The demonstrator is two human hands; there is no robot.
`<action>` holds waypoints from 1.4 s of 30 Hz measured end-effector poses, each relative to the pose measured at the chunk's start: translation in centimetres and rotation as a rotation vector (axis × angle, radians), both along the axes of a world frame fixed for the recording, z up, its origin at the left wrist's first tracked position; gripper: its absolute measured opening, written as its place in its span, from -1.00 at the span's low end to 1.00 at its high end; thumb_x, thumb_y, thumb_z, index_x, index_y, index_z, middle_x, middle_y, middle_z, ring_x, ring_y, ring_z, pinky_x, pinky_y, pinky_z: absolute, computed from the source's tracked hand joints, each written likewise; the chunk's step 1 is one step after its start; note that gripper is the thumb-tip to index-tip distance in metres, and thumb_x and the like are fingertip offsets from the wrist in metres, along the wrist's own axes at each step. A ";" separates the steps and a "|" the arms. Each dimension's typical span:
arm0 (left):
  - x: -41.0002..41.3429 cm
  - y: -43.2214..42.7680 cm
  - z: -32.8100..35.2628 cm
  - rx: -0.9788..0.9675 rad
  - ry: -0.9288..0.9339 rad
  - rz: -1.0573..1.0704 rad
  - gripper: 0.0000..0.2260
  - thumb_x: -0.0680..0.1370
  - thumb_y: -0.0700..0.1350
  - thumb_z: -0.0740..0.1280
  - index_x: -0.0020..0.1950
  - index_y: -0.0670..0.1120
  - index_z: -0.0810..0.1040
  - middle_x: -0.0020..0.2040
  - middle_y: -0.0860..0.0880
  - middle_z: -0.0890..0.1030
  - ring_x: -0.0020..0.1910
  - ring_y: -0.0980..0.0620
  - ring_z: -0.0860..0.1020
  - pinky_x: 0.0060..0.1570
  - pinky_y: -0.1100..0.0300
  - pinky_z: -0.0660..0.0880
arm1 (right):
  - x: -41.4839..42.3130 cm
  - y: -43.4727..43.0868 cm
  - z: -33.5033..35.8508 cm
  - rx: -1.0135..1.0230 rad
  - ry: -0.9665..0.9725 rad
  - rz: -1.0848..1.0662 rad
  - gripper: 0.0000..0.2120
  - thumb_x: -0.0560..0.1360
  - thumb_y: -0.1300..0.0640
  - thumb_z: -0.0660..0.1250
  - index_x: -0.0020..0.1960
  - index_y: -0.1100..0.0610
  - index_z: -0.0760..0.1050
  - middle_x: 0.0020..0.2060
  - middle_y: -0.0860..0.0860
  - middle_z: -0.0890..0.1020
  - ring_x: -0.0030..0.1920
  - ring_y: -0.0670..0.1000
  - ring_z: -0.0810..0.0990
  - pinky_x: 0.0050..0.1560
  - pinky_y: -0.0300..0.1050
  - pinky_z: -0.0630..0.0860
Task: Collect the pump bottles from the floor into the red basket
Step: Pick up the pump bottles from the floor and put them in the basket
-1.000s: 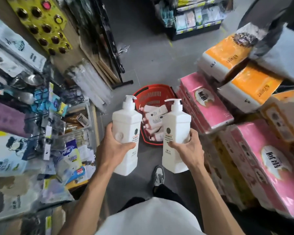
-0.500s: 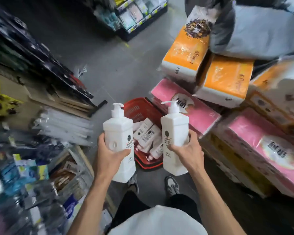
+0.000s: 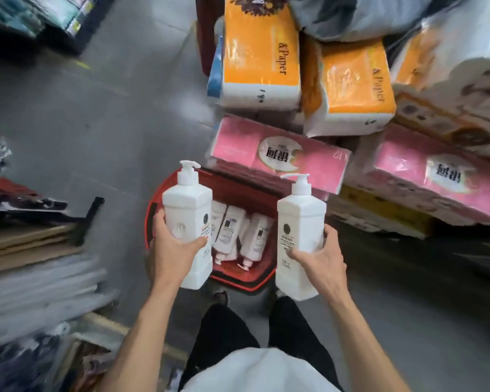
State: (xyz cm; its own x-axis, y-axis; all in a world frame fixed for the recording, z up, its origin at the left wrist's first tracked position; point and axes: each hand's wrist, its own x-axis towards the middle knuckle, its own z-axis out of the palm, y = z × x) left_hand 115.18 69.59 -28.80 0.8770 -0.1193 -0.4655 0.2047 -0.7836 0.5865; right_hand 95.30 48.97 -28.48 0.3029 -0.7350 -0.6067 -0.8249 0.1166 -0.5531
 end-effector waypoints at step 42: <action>11.1 -4.5 -24.8 0.326 0.197 -0.920 -0.67 0.55 0.00 0.42 0.31 0.05 0.53 0.26 -0.01 0.61 0.26 -0.10 0.56 0.21 0.04 0.46 | 8.6 4.3 -25.5 0.208 0.218 0.037 -0.46 0.47 0.02 0.43 0.41 0.09 0.40 0.12 0.06 0.64 0.07 0.09 0.62 0.12 0.02 0.53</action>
State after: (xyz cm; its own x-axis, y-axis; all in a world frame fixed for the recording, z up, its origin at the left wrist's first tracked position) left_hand 126.30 65.12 -53.63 0.4109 -0.5546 -0.7236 -0.4927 -0.8029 0.3356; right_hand 103.88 53.22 -53.99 0.1729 -0.5791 -0.7967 -0.9275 0.1765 -0.3296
